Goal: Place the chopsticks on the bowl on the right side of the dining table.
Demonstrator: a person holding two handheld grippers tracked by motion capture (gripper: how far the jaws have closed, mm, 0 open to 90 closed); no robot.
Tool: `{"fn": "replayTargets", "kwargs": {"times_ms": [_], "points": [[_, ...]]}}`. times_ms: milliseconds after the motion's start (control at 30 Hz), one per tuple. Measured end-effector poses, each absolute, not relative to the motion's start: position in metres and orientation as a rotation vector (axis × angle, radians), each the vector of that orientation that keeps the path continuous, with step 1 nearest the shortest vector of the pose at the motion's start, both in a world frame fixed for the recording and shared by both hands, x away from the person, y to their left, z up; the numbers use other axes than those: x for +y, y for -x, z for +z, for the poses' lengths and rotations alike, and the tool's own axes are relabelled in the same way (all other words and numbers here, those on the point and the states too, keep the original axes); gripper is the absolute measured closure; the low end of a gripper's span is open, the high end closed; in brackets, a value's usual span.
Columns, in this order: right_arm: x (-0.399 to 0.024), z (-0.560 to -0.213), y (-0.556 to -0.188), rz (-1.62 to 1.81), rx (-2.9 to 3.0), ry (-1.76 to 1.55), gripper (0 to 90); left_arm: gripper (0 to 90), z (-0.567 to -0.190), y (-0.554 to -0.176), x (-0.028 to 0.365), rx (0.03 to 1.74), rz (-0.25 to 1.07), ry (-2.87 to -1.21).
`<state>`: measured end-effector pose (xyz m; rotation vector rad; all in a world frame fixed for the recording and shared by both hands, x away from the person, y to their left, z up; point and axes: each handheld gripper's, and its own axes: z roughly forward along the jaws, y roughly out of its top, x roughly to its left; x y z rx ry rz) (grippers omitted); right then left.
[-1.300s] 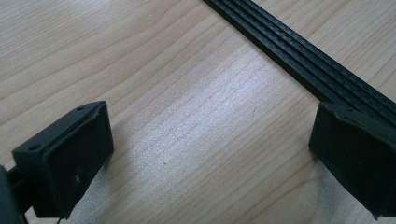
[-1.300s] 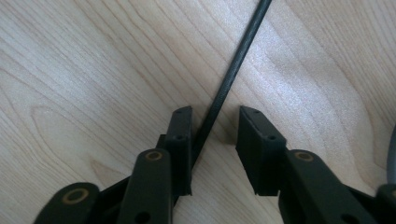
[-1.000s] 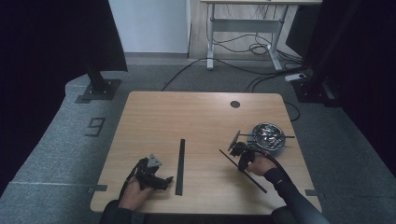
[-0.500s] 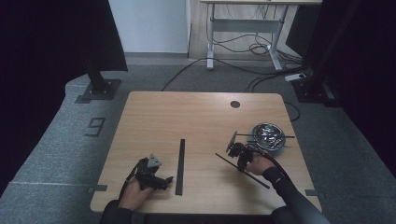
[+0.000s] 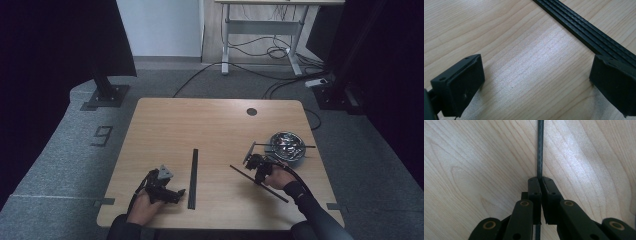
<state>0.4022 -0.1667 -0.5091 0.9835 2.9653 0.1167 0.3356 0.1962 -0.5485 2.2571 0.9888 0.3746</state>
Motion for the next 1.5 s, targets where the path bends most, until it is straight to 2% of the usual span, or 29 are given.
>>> {"fn": "replayTargets", "kwargs": {"times_ms": [1500], "points": [[-0.207, -0.397, -0.409, 0.308, 2.877, -1.038, 85.9, 0.0, -0.549, -0.336, 0.196, 0.990, 0.375, -2.253]]}}
